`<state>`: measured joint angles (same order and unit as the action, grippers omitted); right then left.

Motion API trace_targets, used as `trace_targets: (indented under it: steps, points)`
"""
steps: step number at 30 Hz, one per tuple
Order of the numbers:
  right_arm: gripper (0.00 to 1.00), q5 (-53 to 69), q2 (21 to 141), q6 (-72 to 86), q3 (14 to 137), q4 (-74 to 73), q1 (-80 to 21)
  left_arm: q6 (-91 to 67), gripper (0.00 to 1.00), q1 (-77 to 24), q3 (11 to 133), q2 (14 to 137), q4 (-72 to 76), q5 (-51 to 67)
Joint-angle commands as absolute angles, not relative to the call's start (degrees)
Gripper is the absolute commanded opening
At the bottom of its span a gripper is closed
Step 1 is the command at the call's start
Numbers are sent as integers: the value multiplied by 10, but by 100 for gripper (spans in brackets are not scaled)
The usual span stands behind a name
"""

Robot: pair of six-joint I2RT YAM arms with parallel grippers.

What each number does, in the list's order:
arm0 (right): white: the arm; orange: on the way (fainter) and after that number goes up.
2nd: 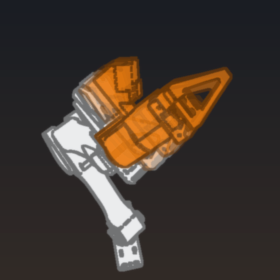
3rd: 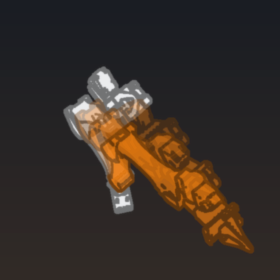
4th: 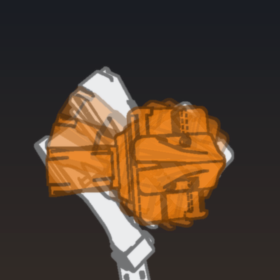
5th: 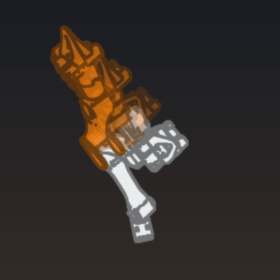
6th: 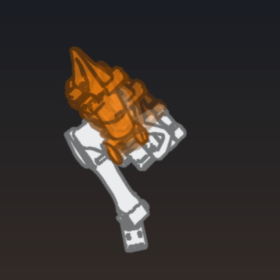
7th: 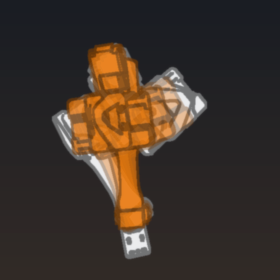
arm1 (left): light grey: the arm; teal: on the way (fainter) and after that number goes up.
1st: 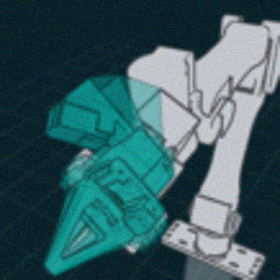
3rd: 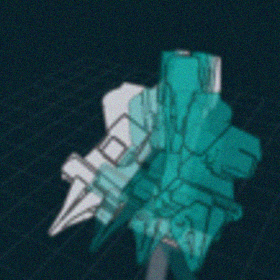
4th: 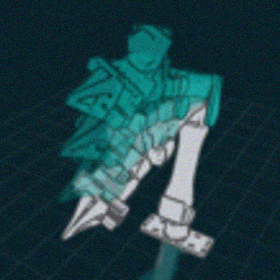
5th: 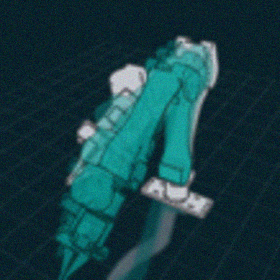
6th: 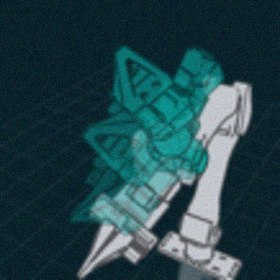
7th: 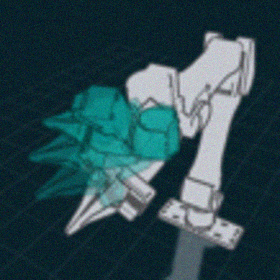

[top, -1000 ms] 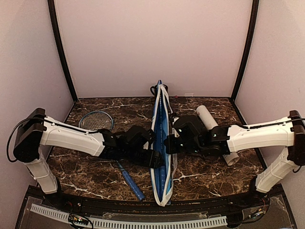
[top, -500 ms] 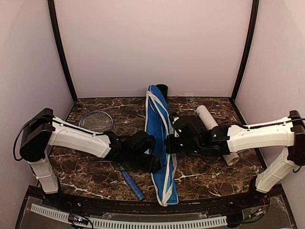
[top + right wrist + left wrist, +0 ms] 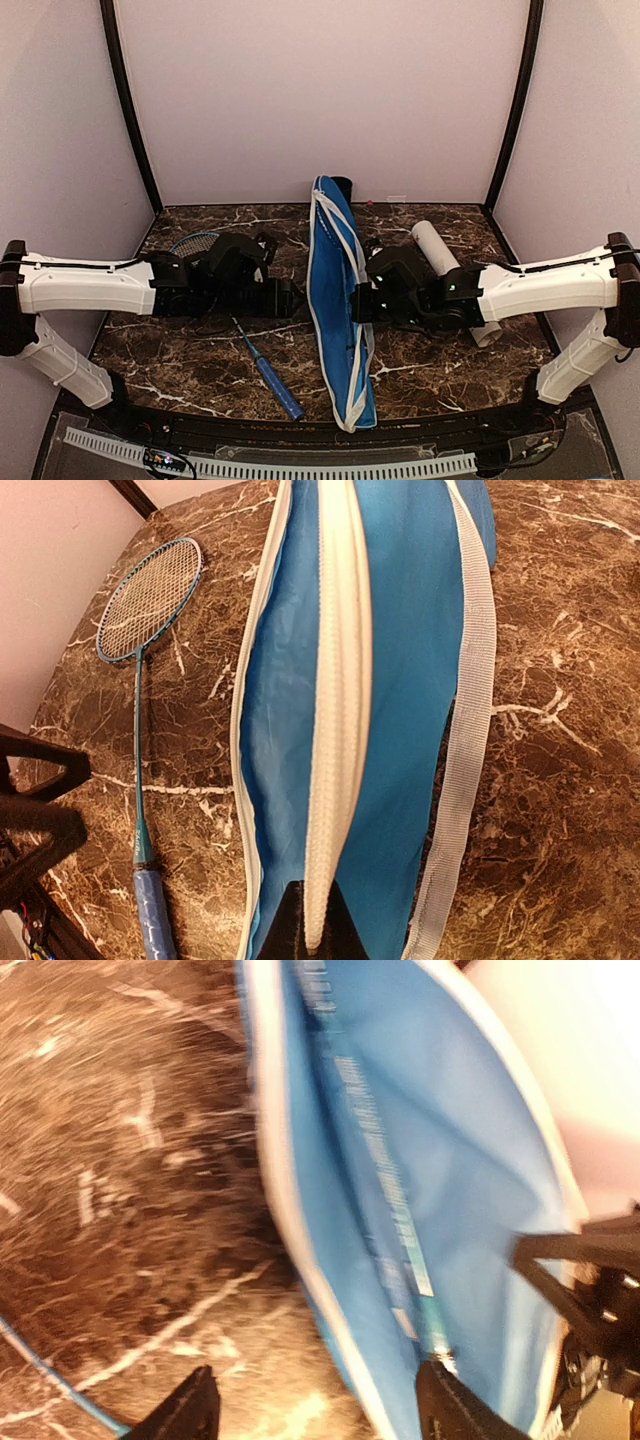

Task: Pack up the badminton gear
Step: Pass from the left arm to the right, then pick up the racket from the center of the board.

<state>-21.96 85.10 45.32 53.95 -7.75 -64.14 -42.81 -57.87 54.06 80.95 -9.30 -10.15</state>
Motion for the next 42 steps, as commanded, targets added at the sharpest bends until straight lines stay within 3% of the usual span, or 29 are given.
trace_targets:
  steps: [1, 9, 20, 29, 42]
  points:
    - [0, -235, 825, 462, 535, -39, -639, -459, 65, -522, 486, 802, -136, -98]
    - [0, -226, 827, 465, 529, -30, -636, -492, 56, -458, 459, 830, -151, -115]
    - [0, -222, 810, 470, 510, -23, -630, -526, 47, -445, 444, 844, -199, -173]
    - [0, -214, 813, 470, 510, -20, -626, -516, 45, -428, 428, 871, -171, -160]
    - [0, -212, 813, 474, 508, -17, -626, -512, 34, -404, 412, 915, -94, -129]
